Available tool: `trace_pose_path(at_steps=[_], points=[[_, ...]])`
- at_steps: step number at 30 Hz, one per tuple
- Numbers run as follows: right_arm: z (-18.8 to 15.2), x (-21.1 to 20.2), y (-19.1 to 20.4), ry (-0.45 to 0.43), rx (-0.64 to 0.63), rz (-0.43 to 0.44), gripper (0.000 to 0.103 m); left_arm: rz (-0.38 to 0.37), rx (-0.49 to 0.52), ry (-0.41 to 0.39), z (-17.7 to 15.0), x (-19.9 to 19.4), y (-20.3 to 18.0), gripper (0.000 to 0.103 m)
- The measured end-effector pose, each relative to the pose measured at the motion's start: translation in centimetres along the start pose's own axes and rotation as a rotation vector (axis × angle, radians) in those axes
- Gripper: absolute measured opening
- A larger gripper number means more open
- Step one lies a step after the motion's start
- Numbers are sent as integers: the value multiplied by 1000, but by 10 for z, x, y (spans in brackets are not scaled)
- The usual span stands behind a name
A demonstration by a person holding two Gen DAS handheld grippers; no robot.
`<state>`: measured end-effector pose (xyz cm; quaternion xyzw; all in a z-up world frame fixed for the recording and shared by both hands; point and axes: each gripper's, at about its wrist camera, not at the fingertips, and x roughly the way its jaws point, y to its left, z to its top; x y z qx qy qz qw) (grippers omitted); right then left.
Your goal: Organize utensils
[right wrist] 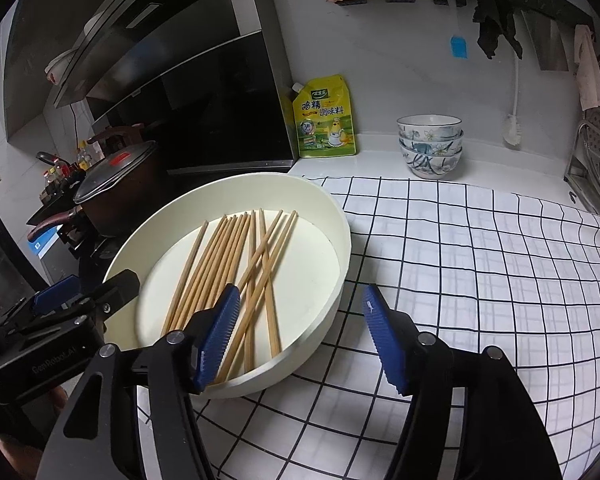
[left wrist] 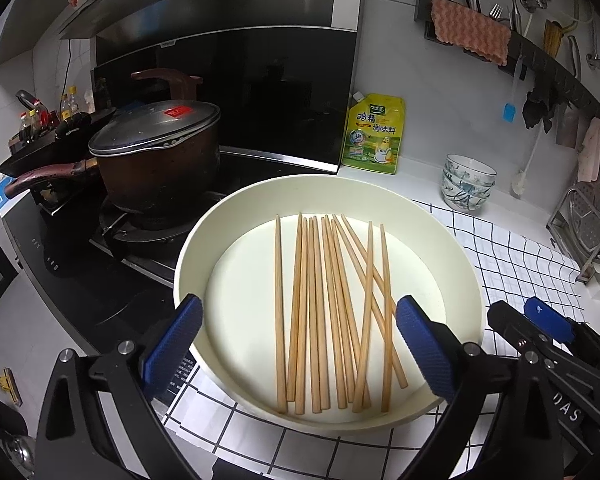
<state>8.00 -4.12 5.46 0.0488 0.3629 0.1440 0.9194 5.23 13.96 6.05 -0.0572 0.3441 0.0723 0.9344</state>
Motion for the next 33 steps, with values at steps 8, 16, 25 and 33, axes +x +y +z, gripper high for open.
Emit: trace_pose_path(at_steps=[8,16,25,33], points=[[-4,-1,-3,1,-2,-14,62,29,14,13,-1,2,0,96],[-3,-2,-4,-1,-3,-15,62,44,25,11,-1,2,-2,96],[-3,-1,-6,4,-1,-17,63,42,27,21,-3,4,-4,96],[-3,-1,-6,5,-1,-16,63,36,29,16,-3,4,-4,96]])
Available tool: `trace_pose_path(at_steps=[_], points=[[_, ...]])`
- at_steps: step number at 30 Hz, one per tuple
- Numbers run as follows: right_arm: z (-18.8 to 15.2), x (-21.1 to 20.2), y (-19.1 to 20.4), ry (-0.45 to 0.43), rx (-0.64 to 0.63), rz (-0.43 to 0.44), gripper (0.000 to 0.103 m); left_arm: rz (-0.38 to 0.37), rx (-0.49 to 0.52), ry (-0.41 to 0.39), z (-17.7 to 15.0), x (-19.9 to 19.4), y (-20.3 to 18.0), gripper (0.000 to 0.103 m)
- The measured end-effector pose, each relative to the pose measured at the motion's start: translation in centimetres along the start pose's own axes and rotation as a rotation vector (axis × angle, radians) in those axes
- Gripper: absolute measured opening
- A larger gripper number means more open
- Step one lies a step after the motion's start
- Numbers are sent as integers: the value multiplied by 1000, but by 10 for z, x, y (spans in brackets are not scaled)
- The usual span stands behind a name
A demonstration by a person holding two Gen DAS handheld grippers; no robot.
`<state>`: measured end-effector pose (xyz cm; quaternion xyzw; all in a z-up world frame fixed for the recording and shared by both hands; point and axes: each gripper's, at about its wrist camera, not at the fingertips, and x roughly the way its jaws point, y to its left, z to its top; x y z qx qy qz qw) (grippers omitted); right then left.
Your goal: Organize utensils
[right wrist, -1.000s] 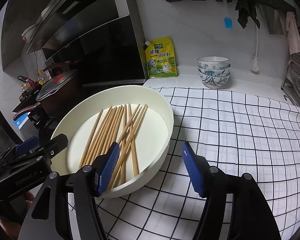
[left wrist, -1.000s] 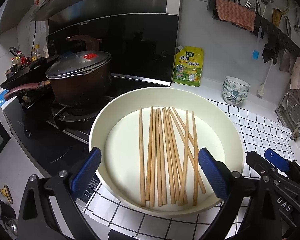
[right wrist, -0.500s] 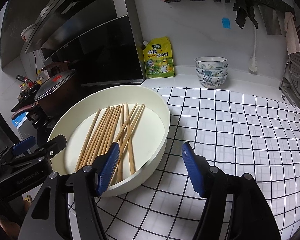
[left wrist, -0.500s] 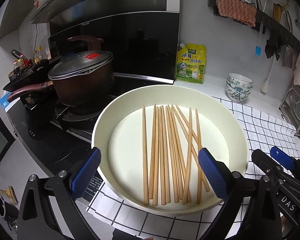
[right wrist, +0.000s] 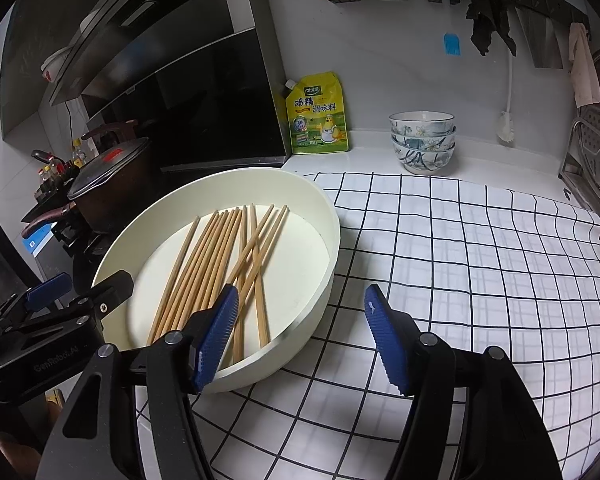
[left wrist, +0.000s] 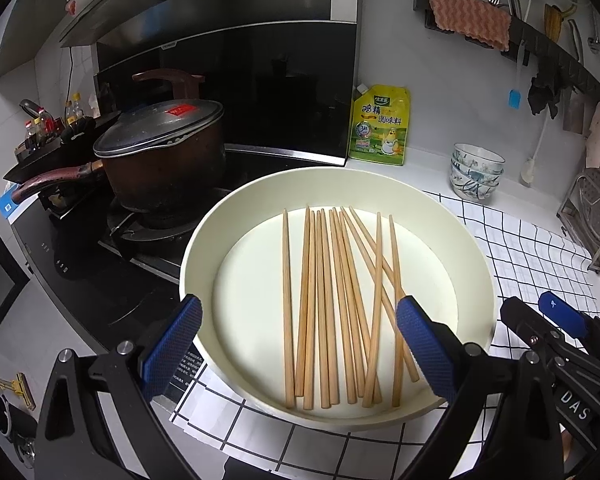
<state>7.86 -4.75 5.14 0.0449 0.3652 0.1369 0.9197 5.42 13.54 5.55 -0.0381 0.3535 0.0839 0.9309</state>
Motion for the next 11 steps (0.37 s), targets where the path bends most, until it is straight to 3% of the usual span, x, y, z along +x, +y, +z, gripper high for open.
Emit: trace_pose_path(at_steps=[11], points=[[0,0,0,3,-1,0,63,4,-1,12,-1,2,-1,96]])
